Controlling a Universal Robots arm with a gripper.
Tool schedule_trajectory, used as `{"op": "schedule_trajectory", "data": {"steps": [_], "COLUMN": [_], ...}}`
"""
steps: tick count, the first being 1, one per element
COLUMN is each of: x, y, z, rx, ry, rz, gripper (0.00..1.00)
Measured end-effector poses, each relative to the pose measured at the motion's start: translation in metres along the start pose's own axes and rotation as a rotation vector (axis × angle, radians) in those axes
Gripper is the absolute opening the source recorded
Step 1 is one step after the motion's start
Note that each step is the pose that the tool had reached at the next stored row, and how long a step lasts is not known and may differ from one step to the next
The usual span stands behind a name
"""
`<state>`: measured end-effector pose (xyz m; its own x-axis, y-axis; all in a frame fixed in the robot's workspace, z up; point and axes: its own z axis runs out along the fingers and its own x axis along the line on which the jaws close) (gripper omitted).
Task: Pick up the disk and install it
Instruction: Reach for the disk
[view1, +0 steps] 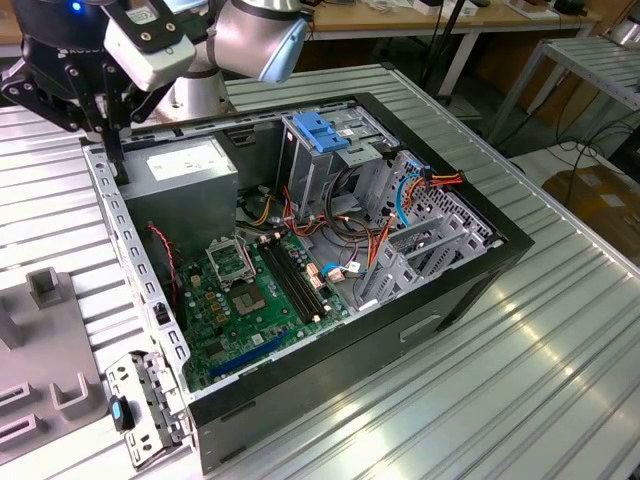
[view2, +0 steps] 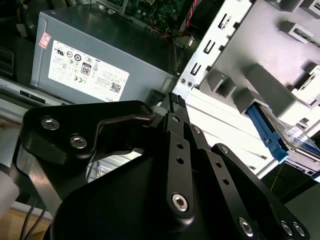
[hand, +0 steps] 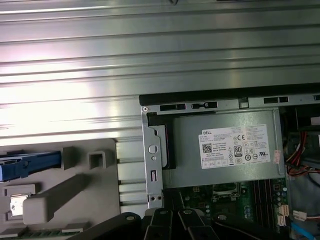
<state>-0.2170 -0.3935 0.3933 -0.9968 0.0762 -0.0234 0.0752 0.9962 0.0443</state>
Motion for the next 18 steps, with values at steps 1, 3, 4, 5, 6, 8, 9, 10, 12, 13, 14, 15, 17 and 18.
{"op": "schedule_trajectory", "data": {"steps": [1,3,4,5,6,8,9,10,12,13,14,15,17,18], "x": [0.0009,0.0027,0.0036,0.0045,0.0054,0.0071,0.0079,0.0088,0.0105,0.0121,0.0136,0.0146,0.0163,0.0172], "y": [0.0,0.0,0.0001,0.0001,0.0001,0.0001,0.0001,0.0001,0.0002,0.0002,0.0002,0.0003,0.0003,0.0003], "z": [0.0,-0.0001,-0.0001,-0.0001,-0.0001,-0.0002,-0.0002,-0.0002,-0.0002,-0.0003,-0.0003,-0.0003,-0.0003,-0.0004], "rx": [0.0,0.0,0.0,-0.0001,0.0,0.0,0.0,0.0,0.0,0.0,0.0,-0.0001,0.0,-0.0001], "ry": [-0.0001,0.0,0.0,0.0,0.0,0.0,0.0,0.0,0.0,0.0,0.0,0.0,0.0,0.0], "rz": [0.0,0.0,0.0,0.0,0.0,0.0,0.0,0.0,0.0,0.0,0.0,0.0,0.0,0.0], "gripper": [0.11,0.11,0.11,0.11,0.11,0.11,0.11,0.11,0.11,0.11,0.11,0.11,0.11,0.11]}}
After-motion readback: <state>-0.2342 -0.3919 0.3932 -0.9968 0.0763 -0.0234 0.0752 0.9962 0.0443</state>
